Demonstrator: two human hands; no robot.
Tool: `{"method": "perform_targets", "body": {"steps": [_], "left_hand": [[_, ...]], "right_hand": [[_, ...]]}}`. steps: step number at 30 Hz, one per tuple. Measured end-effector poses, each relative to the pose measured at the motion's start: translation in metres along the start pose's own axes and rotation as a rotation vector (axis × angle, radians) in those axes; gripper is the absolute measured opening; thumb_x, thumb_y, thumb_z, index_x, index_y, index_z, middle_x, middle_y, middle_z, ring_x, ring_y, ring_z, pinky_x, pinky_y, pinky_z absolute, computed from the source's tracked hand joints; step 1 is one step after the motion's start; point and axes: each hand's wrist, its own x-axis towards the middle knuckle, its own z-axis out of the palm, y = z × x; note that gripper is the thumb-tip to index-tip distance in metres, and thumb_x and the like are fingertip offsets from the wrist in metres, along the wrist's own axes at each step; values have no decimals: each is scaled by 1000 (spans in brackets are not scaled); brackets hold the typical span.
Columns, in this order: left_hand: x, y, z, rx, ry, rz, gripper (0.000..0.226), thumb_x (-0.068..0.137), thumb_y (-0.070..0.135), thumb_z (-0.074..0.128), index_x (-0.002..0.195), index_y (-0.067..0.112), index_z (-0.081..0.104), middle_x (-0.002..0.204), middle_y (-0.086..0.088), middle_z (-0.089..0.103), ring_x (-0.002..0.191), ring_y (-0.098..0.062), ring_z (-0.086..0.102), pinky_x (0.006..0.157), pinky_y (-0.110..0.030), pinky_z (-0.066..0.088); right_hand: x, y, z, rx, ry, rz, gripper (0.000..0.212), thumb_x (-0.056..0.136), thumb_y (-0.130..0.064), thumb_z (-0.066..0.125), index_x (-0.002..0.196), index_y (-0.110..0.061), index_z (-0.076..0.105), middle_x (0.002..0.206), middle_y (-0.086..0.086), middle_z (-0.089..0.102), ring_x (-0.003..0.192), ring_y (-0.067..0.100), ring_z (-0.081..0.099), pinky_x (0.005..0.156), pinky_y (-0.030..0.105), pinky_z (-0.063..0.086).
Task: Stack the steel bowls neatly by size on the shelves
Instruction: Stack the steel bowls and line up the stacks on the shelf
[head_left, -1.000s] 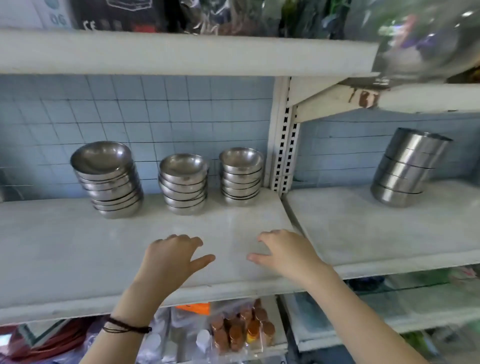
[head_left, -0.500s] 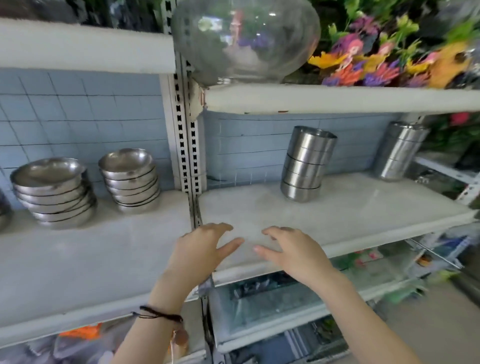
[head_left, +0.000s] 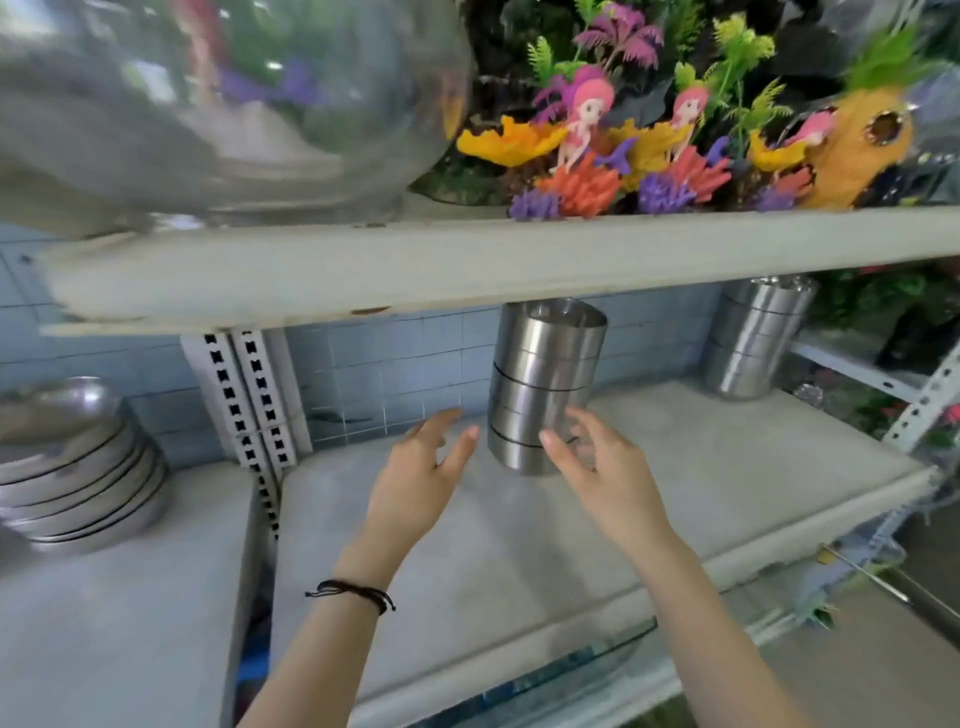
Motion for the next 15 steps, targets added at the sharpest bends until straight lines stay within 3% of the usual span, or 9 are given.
{"method": "perform_targets", "body": {"steps": [3,7,10,12,15], "left_hand": [[34,2,24,-56,43,-34,52,95,51,45,143,29,42,136,0,54,126,-11,49,96,-27,39],[61,4,62,-113,85,-98,67,93,57,44,151,34,21,152,3,33,140,-15,32,102,-27,29],[70,2,88,-227,144,-105,80,84,72,44,151,41,12,155,16,23,146,-13,21,113,-35,25],[74,2,102,-315,182,-112,90,76,78,43,151,40,11,153,21,22,146,-8,20,117,-36,23],[79,1,119,-423,206,-99,90,78,74,46,152,37,11,156,14,26,143,-5,26,118,-41,26]], "right_hand": [[39,30,-8,-43,-11,26,62,91,-55,55,143,-20,47,133,6,59,118,25,58,98,39,47],[78,64,-6,-34,-43,4,73,91,-54,56,151,-18,33,148,7,47,130,25,50,104,39,43],[95,83,2,91,-83,-41,80,91,-51,60,154,-18,23,157,2,33,139,21,41,111,33,35],[102,93,11,190,-114,-79,87,86,-60,58,154,-20,21,157,-1,33,141,19,39,114,37,34],[110,104,22,349,-158,-92,90,77,-66,56,152,-27,24,151,-6,41,136,11,44,111,43,41]]}}
